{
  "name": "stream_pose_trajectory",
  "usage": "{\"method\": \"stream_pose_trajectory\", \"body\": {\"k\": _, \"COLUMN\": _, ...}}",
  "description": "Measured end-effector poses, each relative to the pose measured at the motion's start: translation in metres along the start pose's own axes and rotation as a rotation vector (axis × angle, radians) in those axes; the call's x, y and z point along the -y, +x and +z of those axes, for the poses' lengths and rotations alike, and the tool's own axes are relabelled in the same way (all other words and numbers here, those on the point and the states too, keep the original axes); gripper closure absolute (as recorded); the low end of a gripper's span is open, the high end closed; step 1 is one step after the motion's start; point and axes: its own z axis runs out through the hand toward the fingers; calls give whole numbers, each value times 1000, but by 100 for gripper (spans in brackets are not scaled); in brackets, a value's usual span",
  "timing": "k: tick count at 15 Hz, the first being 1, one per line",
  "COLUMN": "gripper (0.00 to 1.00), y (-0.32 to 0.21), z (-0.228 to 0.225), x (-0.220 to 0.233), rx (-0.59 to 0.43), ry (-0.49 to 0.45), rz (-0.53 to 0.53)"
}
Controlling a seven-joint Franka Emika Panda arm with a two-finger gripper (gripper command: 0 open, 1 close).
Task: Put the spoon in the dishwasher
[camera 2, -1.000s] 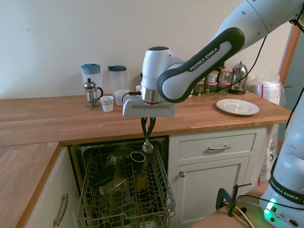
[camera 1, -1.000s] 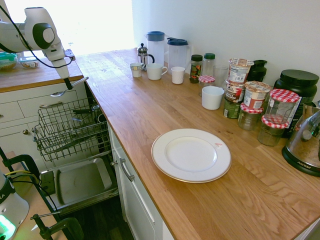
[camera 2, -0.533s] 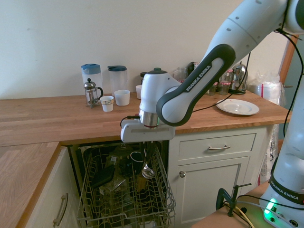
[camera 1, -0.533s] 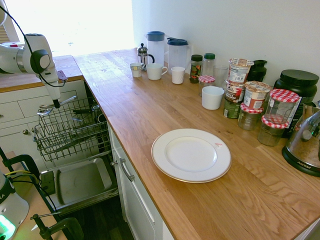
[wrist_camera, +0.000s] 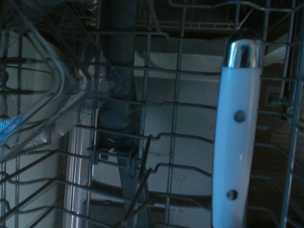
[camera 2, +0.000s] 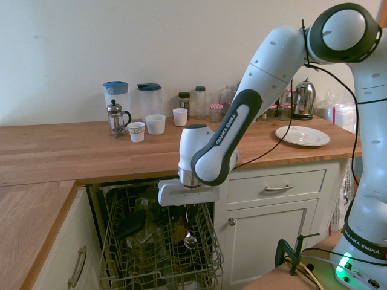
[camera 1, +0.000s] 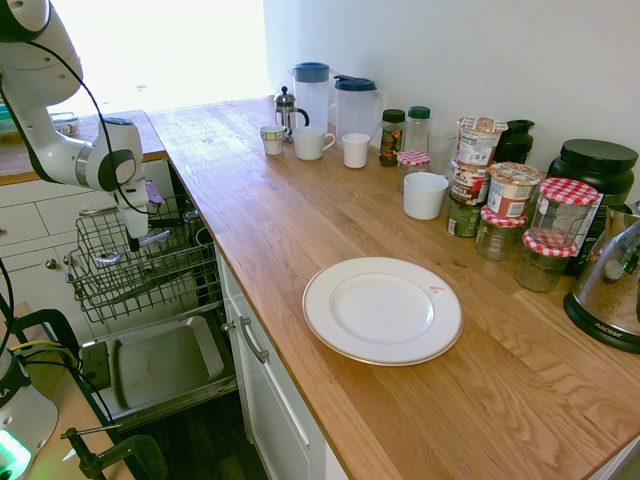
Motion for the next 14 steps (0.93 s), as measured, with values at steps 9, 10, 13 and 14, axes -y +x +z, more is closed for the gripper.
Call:
{"method": "stream_pose_trajectory", "body": {"k": 9, "gripper": 100, "y": 52, "z": 17, "x": 40, "rx": 95, "ry": -109, "rz": -36}}
{"method": "stream_pose_trajectory", "body": {"k": 10, "gripper": 100, "y": 49, "z": 17, "x": 41, "rx": 98, "ry": -118, "rz": -44}}
{"method": "stream_pose_trajectory", "body": {"k": 13, "gripper": 0, "y": 36, "z": 19, "x": 40, "rx": 106, "ry": -156, "rz": -75}}
{"method": "stream_pose_trajectory", "body": {"k": 14, "gripper": 0, "y": 34, "z": 19, "x": 39, "rx": 107, "ry": -161, "rz": -82}}
